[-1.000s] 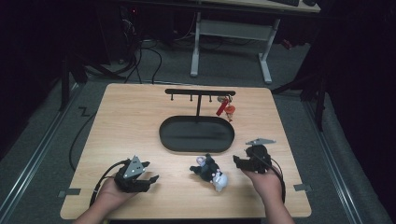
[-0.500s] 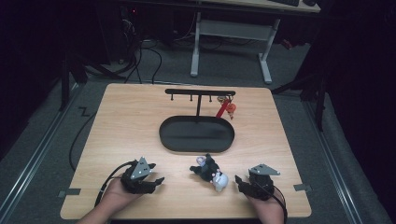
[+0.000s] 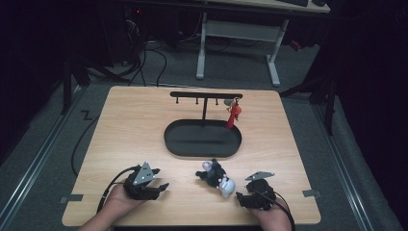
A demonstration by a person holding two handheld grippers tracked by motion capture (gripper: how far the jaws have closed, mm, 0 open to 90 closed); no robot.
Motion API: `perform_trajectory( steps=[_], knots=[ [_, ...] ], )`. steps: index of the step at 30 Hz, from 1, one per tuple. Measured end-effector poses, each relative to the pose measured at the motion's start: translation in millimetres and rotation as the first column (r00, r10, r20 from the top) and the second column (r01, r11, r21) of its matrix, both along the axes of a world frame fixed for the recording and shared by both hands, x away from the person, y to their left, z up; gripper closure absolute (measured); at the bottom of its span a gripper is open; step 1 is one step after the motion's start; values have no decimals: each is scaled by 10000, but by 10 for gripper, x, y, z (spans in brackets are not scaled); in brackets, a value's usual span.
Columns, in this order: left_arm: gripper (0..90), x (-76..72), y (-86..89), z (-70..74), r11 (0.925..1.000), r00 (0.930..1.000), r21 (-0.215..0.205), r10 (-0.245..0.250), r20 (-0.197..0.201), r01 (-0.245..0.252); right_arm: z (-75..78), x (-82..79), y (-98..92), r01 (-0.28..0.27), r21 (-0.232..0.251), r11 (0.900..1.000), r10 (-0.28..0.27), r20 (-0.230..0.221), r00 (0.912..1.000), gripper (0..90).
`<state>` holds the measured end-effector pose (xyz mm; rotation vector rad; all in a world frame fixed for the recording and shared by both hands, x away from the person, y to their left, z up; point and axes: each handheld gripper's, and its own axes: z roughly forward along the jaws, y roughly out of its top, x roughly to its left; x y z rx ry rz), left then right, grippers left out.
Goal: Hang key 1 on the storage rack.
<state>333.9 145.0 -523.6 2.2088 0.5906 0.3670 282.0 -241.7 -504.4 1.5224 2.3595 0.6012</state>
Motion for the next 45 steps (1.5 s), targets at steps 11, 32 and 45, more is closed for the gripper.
perform_trajectory(
  steps=[11,32,45],
  knots=[
    [372,15,53,24,9998,9998,-98,172,41,-172,133,156,124,-1082,-622,9922,960,-1743,9800,299],
    [370,17,80,38,9999,9999,-82,70,131,-69,427,414,576,-2159,-1185,9692,1743,-2891,9413,150],
    [370,41,42,39,9999,9999,-138,-39,93,41,242,605,799,-2393,-1149,9641,1979,-2894,9365,209]
  ],
)
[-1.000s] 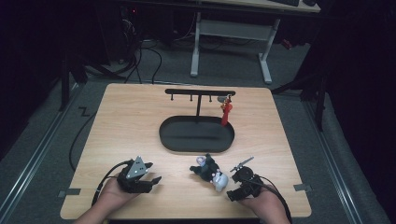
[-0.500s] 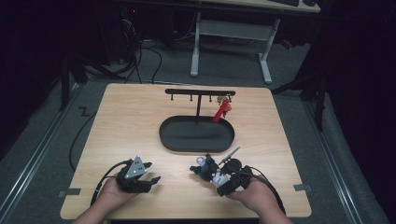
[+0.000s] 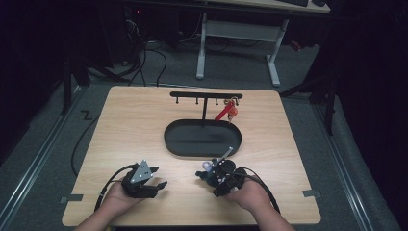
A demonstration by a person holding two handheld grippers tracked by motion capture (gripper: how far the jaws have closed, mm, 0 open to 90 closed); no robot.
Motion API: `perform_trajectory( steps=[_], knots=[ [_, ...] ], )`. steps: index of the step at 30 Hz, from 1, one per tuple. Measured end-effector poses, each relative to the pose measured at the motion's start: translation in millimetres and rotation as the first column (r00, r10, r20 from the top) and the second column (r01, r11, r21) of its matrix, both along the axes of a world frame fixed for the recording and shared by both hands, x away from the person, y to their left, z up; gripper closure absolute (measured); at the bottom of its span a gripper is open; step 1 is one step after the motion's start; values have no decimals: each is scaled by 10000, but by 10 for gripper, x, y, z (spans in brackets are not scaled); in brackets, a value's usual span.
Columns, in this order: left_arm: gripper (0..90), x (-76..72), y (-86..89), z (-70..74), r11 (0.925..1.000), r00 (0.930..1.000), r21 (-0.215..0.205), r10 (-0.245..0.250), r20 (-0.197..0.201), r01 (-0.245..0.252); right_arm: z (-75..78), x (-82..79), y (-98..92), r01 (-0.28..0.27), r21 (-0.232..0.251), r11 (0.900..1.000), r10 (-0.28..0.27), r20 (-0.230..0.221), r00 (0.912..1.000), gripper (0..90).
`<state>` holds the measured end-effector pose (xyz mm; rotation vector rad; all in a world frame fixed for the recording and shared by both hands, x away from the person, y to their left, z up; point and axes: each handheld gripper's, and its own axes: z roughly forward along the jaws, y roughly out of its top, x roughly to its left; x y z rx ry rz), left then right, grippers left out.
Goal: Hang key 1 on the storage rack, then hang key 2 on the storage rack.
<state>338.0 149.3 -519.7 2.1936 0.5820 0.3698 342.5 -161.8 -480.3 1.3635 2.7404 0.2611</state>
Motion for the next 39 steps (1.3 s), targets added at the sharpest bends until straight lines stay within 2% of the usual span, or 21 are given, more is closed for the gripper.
perform_trajectory(
  steps=[4,8,10,12,15,18,21,22,28,31,33,35,39],
  knots=[
    [371,-10,3,7,10000,10000,28,10,44,-10,-28,39,31,-206,-80,9998,207,144,9997,275],
    [370,-9,10,6,10000,10000,57,50,45,-51,-54,42,42,-160,-243,9996,164,182,9997,372],
    [370,-11,15,6,9999,9999,74,72,74,-73,-48,32,41,-348,-289,9990,353,200,9992,450],
    [370,-9,19,4,9999,9999,61,127,54,-127,-32,15,51,-580,-475,9972,589,184,9981,474],
    [370,-2,34,-4,9997,9997,59,230,27,-230,41,0,57,-764,-533,9957,780,285,9965,486],
    [364,4,50,-3,9991,9991,18,425,54,-425,140,10,8,-492,-227,9985,500,363,9981,488],
    [363,6,77,2,9977,9977,-77,676,53,-676,228,2,-60,-361,-217,9991,373,536,9979,489],
    [363,10,93,8,9971,9971,-76,764,49,-764,251,5,-96,-496,-243,9985,511,626,9967,489],
    [349,14,154,41,9952,9956,-301,936,105,-932,378,-47,-269,176,-15,9998,-175,627,9979,489],
    [337,29,158,53,9954,9961,-432,860,185,-852,407,-55,-337,151,-194,9997,-141,526,9985,489],
    [330,40,166,53,9933,9947,-573,1018,164,-1007,443,-51,-356,340,-65,9994,-337,502,9982,489],
    [324,56,170,48,9920,9936,-600,1121,150,-1110,472,-31,-383,511,124,9986,-516,466,9976,489],
    [294,65,171,34,9920,9924,-343,1221,164,-1215,564,30,-458,700,255,9972,-713,532,9960,489]
  ],
)
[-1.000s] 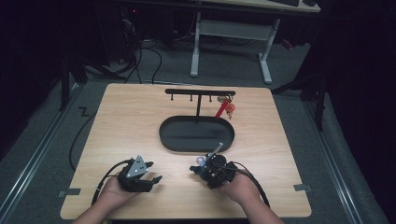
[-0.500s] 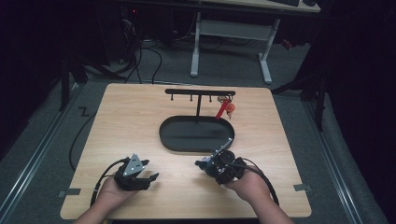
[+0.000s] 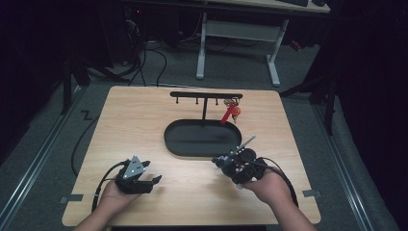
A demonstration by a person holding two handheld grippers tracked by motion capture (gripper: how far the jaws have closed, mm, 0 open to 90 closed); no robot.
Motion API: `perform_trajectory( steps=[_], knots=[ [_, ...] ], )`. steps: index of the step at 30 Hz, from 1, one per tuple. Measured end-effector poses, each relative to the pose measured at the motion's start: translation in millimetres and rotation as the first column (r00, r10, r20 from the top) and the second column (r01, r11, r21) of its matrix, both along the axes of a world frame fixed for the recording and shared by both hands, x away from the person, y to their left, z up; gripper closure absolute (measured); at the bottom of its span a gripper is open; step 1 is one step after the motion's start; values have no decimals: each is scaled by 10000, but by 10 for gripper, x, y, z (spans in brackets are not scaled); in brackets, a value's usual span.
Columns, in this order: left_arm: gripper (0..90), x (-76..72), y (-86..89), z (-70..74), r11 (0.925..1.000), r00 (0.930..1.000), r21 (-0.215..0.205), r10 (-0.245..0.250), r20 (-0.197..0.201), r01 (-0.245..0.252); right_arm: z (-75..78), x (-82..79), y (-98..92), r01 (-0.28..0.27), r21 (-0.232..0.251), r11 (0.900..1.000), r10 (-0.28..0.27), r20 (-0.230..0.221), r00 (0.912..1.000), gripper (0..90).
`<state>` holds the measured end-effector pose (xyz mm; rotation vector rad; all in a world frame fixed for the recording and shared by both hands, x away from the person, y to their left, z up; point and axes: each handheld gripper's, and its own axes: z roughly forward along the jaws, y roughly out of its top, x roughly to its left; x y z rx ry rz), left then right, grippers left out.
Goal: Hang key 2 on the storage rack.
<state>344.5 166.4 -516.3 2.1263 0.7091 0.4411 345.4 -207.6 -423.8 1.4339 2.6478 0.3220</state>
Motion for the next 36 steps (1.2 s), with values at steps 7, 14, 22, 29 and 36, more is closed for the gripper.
perform_trajectory(
  steps=[7,14,22,29,36],
  knots=[
    [259,-44,29,-3,9997,9997,160,208,121,-210,177,63,-96,462,39,9989,-462,49,9989,489],
    [226,-51,41,-2,9990,9992,254,353,174,-358,319,148,-126,657,53,9978,-657,24,9978,489],
    [195,-22,25,-15,9983,9987,350,467,180,-473,440,221,-132,868,255,9959,-861,-266,9959,490],
    [181,-11,37,-7,9985,9988,278,462,148,-466,508,243,-120,923,220,9955,-917,-268,9954,489],
    [166,-18,38,4,9983,9984,246,522,220,-527,567,234,-96,877,185,9960,-874,-130,9961,489]
  ],
)
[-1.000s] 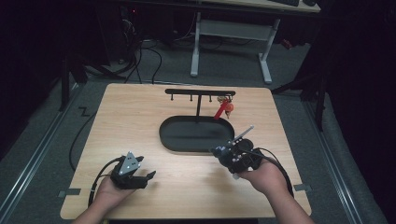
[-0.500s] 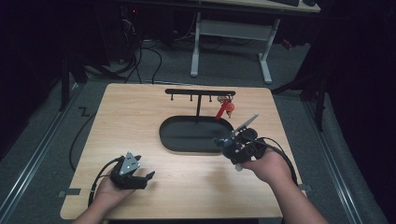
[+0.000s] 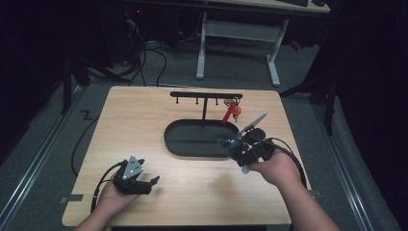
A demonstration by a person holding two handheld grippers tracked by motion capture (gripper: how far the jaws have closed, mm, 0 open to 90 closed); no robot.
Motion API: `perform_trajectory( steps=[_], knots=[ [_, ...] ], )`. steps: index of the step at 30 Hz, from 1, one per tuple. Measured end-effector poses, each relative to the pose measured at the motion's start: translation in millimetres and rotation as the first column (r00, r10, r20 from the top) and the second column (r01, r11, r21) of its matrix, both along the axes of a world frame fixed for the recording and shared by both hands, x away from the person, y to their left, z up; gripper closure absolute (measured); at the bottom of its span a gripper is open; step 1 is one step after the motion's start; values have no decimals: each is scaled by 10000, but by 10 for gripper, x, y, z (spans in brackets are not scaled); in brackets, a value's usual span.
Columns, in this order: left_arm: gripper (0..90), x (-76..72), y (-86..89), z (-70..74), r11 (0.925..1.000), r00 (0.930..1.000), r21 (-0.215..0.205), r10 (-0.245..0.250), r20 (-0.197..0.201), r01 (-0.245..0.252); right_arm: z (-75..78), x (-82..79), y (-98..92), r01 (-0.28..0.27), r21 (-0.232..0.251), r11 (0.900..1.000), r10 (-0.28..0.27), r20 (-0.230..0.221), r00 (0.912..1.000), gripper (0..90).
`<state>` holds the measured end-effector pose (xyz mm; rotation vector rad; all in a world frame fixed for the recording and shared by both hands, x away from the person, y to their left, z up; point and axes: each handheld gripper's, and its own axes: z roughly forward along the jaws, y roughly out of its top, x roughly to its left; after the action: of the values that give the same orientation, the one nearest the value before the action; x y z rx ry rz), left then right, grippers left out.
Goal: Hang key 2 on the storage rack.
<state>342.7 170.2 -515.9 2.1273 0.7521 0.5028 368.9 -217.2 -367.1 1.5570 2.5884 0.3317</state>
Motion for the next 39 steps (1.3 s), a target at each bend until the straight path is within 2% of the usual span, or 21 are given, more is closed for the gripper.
perform_trajectory(
  steps=[10,18,23,31,39],
  knots=[
    [135,6,7,3,9999,9999,-37,110,-55,-110,-24,36,-18,168,202,9997,-167,-69,9998,490],
    [82,31,2,11,9996,9996,-120,268,-32,-268,29,112,41,25,257,9997,-24,-70,10000,489],
    [50,42,0,8,9994,9995,-106,322,-44,-323,74,175,61,48,191,9998,-46,-111,9999,489],
    [47,39,12,29,9994,9996,-167,299,-10,-300,168,303,123,43,231,9997,-42,-40,10000,489],
    [52,42,39,26,9994,9995,-137,315,13,-314,275,443,136,295,325,9990,-291,-117,9995,489]
  ],
)
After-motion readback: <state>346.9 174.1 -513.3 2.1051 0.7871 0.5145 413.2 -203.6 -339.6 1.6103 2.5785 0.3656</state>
